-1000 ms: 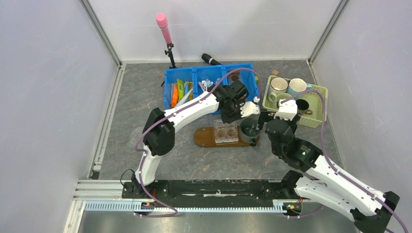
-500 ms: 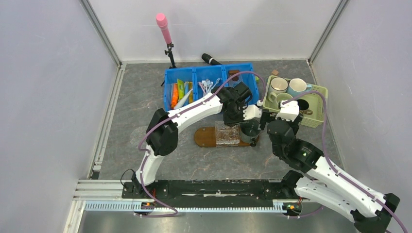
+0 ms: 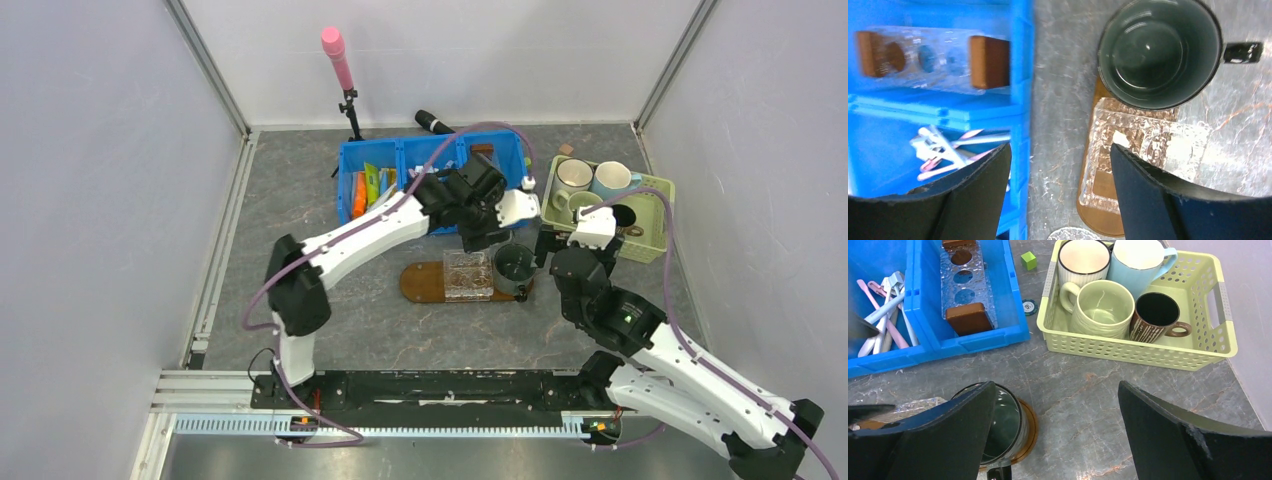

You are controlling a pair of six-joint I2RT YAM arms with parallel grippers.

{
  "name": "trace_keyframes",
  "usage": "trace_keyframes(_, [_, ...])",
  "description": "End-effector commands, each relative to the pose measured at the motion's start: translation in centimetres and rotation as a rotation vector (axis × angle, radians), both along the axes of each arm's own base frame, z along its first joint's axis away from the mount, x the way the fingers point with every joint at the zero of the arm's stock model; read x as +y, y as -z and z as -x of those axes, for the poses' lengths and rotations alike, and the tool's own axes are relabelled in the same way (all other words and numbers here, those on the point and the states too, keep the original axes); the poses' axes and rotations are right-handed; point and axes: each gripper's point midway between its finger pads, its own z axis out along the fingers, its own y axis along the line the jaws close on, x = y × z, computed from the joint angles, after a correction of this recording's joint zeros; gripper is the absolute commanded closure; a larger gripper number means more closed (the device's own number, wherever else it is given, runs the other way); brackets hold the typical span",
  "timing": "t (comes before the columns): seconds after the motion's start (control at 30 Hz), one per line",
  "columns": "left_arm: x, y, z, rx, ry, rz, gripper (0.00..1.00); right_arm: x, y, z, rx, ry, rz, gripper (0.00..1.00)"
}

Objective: Prepare toiletry sets of a toothbrush and toothpaste on the tray

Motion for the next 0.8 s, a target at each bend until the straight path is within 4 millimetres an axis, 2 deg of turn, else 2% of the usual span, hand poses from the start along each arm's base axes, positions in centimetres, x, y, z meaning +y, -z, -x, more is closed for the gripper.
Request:
trace_keyframes(0.0, [0.0, -8.8, -1.8, -0.11, -0.243, 0.312, 0.18, 0.7, -1.3, -0.7, -0.026, -0.012, -0.005, 0.02])
trace_keyframes(0.13, [3.5, -9.8, -1.7, -0.057, -0.553, 0.432, 0.13, 1.6, -1.3, -1.1, -0.013, -0.042, -0.003, 0.02])
trace_keyframes(0.2, [5.2, -9.3, -0.7, 0.044, -0.704, 0.503, 0.13, 2.2, -1.2, -1.2, -0.004, -0.066, -0.009, 0.02])
trace_keyframes(0.3, [7.2, -7.5, 1.5, 0.231, -0.876, 0.591, 0.14, 3.2, -1.0, -1.5, 0.012, -0.103, -0.017, 0.02])
trace_keyframes(0.43, [8.1, -4.1, 4.7, 0.438, -0.99, 0.636, 0.22, 4.5, -0.5, -1.8, 0.041, -0.141, -0.016, 0.02])
trace_keyframes(0.5, [7.9, -2.8, 6.0, 0.539, -0.999, 0.657, 0.26, 4.9, -0.2, -2.0, 0.056, -0.152, -0.015, 0.02])
trace_keyframes(0.6, [7.9, -1.6, 6.7, 0.614, -1.008, 0.678, 0.32, 5.5, 0.1, -2.1, 0.069, -0.169, -0.026, 0.02])
trace_keyframes(0.77, [7.8, -0.9, 6.3, 0.66, -1.013, 0.709, 0.44, 5.8, 0.5, -2.1, 0.079, -0.175, -0.032, 0.02])
